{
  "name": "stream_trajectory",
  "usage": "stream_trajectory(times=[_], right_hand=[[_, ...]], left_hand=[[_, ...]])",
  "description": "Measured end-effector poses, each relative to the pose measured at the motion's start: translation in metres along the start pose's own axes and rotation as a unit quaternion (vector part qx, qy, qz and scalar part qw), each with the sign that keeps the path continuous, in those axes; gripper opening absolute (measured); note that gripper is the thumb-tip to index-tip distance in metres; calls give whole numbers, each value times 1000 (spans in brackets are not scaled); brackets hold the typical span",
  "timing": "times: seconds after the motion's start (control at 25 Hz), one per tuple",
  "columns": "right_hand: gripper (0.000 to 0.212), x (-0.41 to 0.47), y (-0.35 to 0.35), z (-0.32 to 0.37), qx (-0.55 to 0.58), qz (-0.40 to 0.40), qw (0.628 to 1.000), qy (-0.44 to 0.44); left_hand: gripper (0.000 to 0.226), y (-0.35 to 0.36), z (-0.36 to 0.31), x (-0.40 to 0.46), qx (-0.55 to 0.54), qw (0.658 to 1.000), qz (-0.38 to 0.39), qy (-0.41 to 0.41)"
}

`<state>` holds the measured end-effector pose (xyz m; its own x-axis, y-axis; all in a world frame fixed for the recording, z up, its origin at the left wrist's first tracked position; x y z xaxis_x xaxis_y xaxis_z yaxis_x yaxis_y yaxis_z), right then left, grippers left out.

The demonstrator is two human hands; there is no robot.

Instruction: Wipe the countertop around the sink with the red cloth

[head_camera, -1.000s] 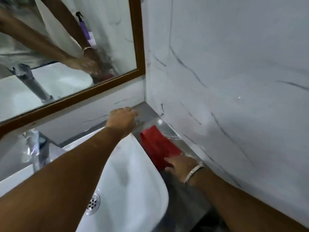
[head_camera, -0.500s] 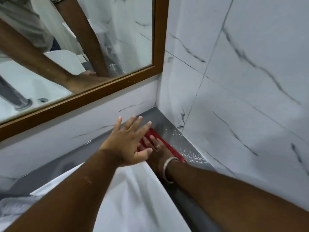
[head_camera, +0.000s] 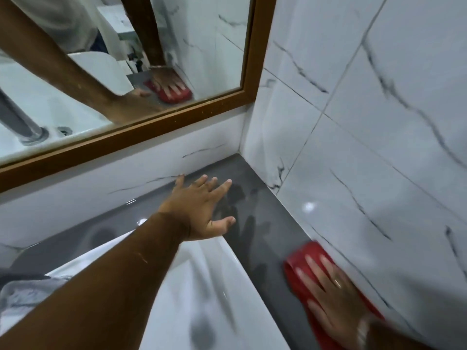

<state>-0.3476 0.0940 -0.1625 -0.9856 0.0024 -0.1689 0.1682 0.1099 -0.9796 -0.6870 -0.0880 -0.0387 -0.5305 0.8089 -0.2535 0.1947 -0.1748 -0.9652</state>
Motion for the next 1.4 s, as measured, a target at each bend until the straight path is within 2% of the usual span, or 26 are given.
stream_trajectory(times=[0.08,0.16,0.24,0.32,0.48,0.56,0.6,0.64,0.68,0.76,0.84,0.92,1.0,1.12,1.2,1.24,1.28,1.36,1.4], right_hand=[[61,113,-28,-3,55,-85,995,12],[63,229,-53,-22,114,-43,992,34],[64,283,-72,-29,130,-7,989,65],[64,232,-52,-17,72,2,995,63],[72,-41,2,11,-25,-25,999,8],[69,-71,0,4,29,7,1000,8],[64,-49,-9,3,59,16,998,8],[61,-6,-19,6,62,-9,998,8],[59,47,-28,7,68,-43,997,12],[62,166,-45,-10,113,-60,991,41],[65,265,-58,-28,127,-32,989,65],[66,294,-64,-30,100,-18,992,69],[66,232,-47,-20,102,-27,992,70],[67,25,-21,5,57,-45,997,2],[69,-74,-13,10,41,-35,998,-36],[68,-92,-14,11,39,-30,999,-10],[67,-90,-17,19,56,-24,997,54],[67,-78,-18,58,103,-5,981,166],[69,-80,-16,83,111,4,983,143]], left_hand=[[101,5,3,1,-2,1000,-3,-2],[100,9,4,5,-2,1000,-6,-10],[100,13,6,6,8,1000,-11,-22],[100,12,6,7,12,1000,1,-25],[102,-2,2,0,13,1000,13,-17],[102,-3,-2,0,19,1000,4,-17],[102,-3,-3,-2,21,1000,5,-12],[102,-3,-2,-3,18,1000,8,-11],[102,-1,-1,-4,15,1000,9,-10],[103,4,2,-2,15,1000,7,-13],[103,6,5,4,13,1000,-3,-24],[102,6,6,5,16,999,-14,-28],[102,6,5,3,5,1000,-19,-17],[97,-1,3,-3,11,1000,-21,7],[90,-2,-2,-13,35,998,-39,-16],[87,-3,-11,-21,43,997,-58,-29],[85,1,-23,-31,38,996,-74,-36],[81,15,-62,-62,-1,995,-96,-1],[77,21,-86,-81,-28,994,-107,21]])
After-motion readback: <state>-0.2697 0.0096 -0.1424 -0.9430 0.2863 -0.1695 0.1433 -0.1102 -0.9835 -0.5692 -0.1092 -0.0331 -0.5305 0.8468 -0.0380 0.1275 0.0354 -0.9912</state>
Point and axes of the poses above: each hand's wrist, its own x-axis towards the middle knuckle, its own y-axis out of the palm, z = x × y, the point moved 1 cm from there along x, towards the middle knuckle, and after that the axes turned 11 degrees about -y, right-handed, at the moved point
